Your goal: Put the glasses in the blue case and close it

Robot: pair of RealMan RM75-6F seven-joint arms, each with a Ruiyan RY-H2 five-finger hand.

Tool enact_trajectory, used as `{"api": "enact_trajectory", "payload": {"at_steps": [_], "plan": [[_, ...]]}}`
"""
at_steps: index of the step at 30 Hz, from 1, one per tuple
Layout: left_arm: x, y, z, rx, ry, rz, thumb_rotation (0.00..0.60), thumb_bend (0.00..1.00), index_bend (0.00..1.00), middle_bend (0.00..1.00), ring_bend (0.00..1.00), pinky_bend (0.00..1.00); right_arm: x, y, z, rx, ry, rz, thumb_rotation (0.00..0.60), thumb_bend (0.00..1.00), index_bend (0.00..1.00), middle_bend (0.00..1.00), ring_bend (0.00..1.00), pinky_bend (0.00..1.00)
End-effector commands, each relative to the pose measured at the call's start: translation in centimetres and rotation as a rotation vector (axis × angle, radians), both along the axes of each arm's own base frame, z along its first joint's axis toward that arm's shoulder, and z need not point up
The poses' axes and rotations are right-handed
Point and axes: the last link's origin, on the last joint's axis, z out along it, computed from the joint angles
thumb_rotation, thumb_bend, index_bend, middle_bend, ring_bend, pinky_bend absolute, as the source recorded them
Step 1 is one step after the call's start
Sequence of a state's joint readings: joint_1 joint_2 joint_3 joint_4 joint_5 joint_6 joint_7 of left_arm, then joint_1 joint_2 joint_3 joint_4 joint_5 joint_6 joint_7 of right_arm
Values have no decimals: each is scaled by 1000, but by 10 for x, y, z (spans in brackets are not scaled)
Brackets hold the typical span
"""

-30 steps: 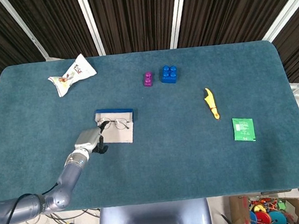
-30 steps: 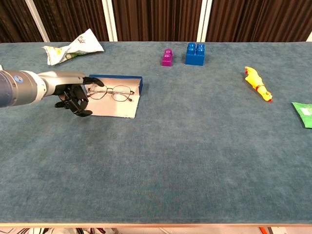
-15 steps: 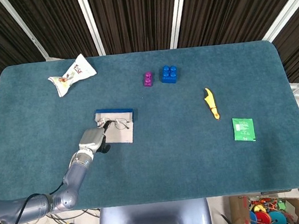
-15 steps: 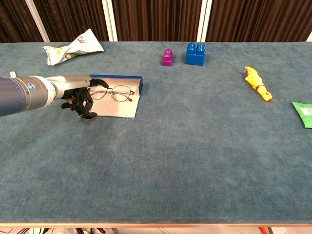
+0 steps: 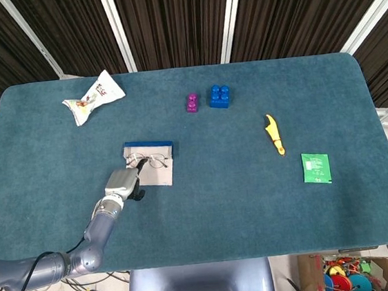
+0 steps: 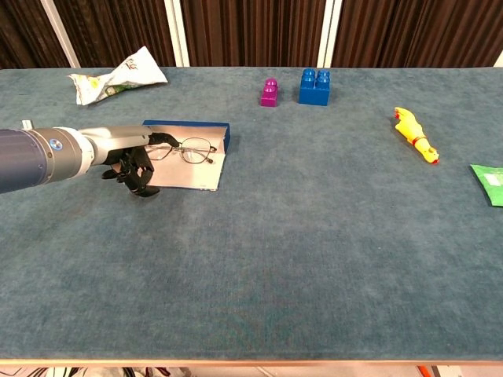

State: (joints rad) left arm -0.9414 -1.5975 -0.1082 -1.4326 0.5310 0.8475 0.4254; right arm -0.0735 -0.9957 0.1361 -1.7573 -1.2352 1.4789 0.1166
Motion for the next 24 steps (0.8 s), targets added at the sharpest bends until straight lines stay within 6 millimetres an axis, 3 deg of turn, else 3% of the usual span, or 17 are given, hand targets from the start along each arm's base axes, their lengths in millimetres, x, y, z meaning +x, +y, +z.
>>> {"api": "enact_trajectory", "payload": {"at_steps": [1,24], "plan": [[0,0,-1,-1,6,0,600,372,13,742,768,840,0,0,0,0,-1,0,600,145,0,25,126,237],[7,17,-12,15,22,6,600,372,13,739,767,840,0,0,0,3,-8,-6,600,150,0,25,125,237]]}}
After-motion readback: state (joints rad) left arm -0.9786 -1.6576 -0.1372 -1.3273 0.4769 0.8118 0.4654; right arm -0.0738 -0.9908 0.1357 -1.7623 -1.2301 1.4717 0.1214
